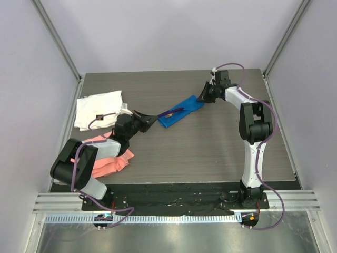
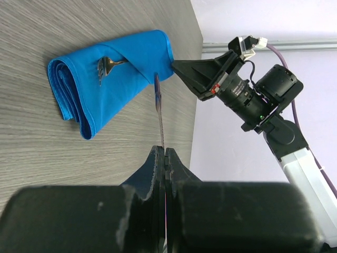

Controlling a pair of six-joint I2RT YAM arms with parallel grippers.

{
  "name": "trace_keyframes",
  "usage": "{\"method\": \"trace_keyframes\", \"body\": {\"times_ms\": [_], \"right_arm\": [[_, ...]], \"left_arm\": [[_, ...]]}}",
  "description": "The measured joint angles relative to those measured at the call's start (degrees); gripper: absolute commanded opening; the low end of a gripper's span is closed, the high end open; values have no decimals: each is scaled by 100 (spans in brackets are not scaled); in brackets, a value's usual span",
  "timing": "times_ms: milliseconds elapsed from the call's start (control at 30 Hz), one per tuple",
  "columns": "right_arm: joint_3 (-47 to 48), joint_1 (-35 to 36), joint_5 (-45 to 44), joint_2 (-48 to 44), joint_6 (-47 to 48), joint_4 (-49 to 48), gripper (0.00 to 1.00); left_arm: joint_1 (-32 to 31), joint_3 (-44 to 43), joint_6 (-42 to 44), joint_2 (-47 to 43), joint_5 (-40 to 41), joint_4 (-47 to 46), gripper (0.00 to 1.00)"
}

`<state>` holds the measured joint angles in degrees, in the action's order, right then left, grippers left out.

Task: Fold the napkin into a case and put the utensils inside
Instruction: Insert the knife into the folded napkin.

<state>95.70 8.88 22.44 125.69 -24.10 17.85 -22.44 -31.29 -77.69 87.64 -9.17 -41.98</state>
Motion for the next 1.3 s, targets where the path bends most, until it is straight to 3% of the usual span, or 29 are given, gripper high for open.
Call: {"method": "trace_keyframes", "body": {"times_ms": [1300], "right_arm": [[0, -83, 42, 210, -4, -4, 1]], "left_arm": [[-33, 461, -92, 605, 129, -903, 0]]}}
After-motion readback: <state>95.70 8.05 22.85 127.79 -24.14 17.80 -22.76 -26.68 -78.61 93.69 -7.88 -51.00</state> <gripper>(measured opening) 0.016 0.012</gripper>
